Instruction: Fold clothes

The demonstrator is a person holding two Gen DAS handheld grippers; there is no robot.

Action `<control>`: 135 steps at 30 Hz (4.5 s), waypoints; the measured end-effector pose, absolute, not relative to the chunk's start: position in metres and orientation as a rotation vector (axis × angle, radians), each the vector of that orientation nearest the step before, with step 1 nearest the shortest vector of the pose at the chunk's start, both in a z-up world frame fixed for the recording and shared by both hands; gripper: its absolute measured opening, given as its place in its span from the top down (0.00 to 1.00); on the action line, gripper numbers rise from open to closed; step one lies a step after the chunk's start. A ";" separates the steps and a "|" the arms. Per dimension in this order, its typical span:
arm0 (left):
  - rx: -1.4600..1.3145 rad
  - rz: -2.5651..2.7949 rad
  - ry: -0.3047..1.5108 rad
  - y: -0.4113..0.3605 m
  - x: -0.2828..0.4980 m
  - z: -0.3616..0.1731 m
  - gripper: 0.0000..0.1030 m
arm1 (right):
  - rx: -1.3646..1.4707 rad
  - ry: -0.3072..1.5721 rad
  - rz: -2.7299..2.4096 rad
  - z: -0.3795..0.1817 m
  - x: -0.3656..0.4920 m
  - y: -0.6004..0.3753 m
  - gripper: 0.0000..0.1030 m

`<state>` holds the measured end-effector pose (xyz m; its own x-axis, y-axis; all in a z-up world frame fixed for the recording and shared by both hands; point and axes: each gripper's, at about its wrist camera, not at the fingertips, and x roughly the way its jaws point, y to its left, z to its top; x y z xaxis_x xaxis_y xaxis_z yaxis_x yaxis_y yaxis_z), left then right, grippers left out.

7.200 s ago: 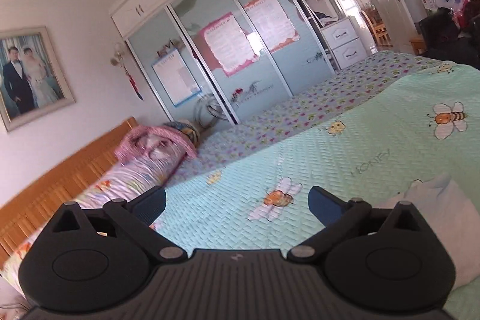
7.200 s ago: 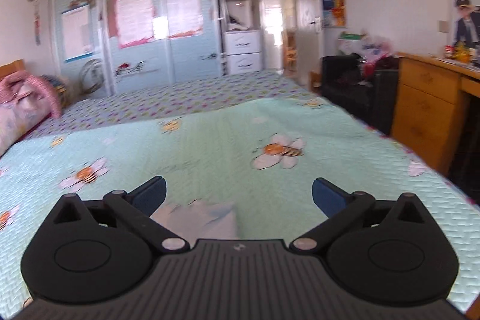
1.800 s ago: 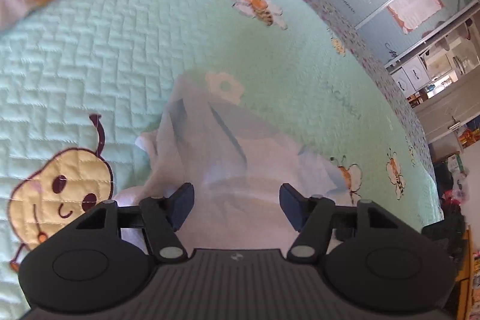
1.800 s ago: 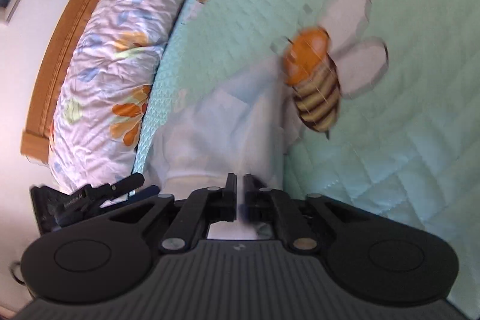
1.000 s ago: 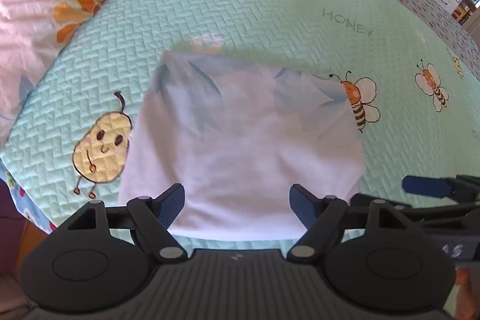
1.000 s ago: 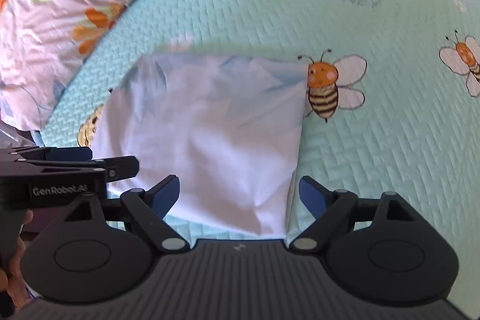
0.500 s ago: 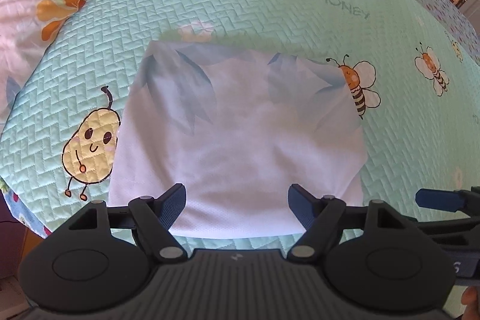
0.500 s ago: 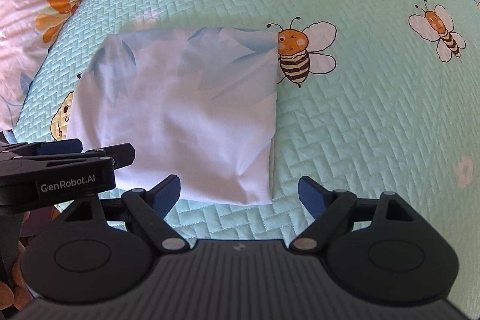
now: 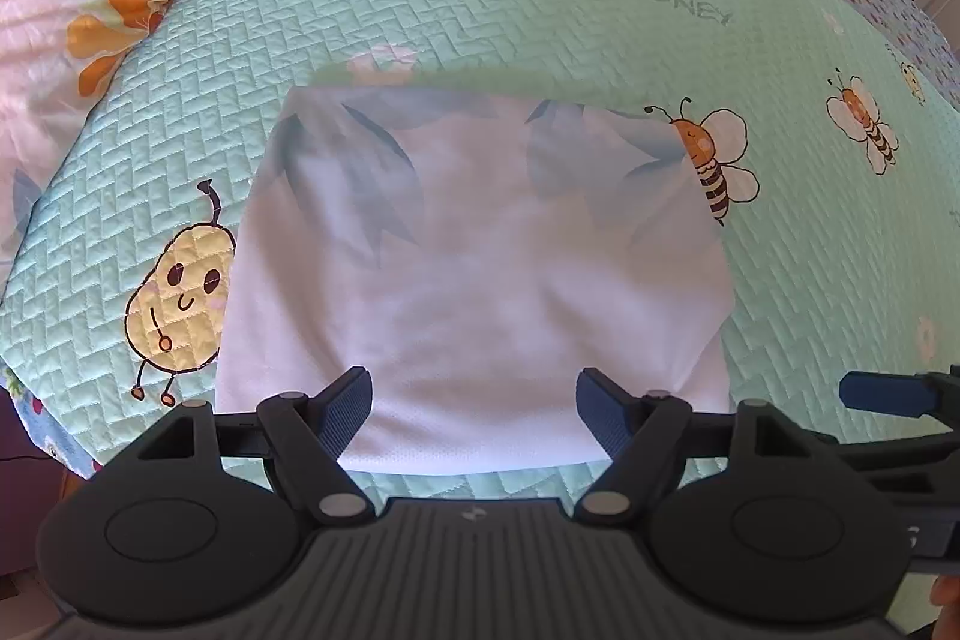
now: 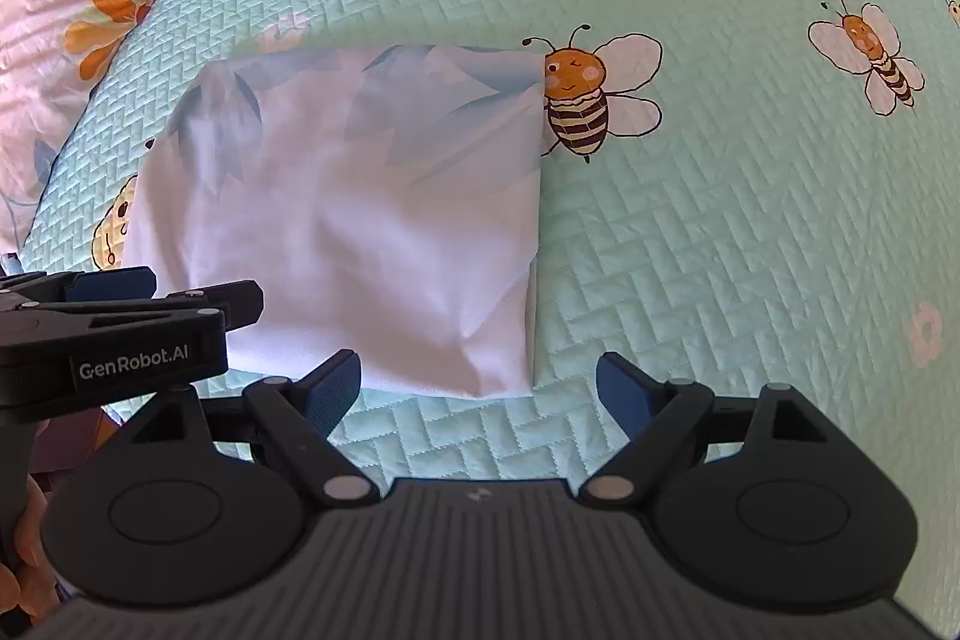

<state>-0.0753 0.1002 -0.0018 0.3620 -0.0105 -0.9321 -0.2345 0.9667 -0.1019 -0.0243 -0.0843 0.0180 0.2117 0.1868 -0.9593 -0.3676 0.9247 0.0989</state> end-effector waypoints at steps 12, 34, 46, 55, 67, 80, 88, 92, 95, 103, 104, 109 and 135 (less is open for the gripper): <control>-0.215 0.097 1.202 0.088 -0.079 -0.002 0.24 | -0.191 1.297 0.361 0.022 -0.034 -0.092 0.16; -0.370 0.053 1.141 0.093 -0.096 0.002 0.24 | -0.123 1.355 0.407 0.017 -0.027 -0.105 0.16; -0.900 0.021 0.943 0.113 -0.168 -0.023 0.20 | 0.701 1.443 0.605 -0.055 -0.022 -0.238 0.16; -1.105 0.119 0.899 0.109 -0.197 -0.056 0.20 | 0.899 1.387 0.672 -0.088 -0.025 -0.245 0.14; -1.016 0.260 0.807 0.140 -0.206 -0.039 0.18 | 0.841 1.366 0.738 -0.108 -0.005 -0.207 0.00; -0.920 0.366 0.714 0.176 -0.174 -0.023 0.18 | 0.827 1.362 0.784 -0.115 0.035 -0.170 0.00; -0.845 0.477 0.739 0.214 -0.136 -0.035 0.18 | 0.767 1.377 0.853 -0.115 0.058 -0.142 0.00; -0.814 0.443 0.797 0.223 -0.118 -0.045 0.18 | 0.720 1.365 0.902 -0.112 0.060 -0.136 0.00; -0.780 0.404 0.838 0.224 -0.106 -0.052 0.18 | 0.722 1.359 0.942 -0.113 0.061 -0.140 0.00; -0.720 0.249 0.944 0.218 -0.069 -0.068 0.11 | 0.733 1.407 0.943 -0.115 0.069 -0.138 0.00; -0.717 0.230 0.954 0.215 -0.063 -0.070 0.08 | 0.732 1.413 0.937 -0.115 0.070 -0.137 0.00; -0.780 0.174 0.949 0.213 -0.050 -0.076 0.00 | 0.728 1.433 0.910 -0.115 0.074 -0.131 0.00; -0.573 0.445 0.939 0.172 -0.090 -0.044 0.00 | 0.672 1.328 0.799 -0.093 0.046 -0.177 0.01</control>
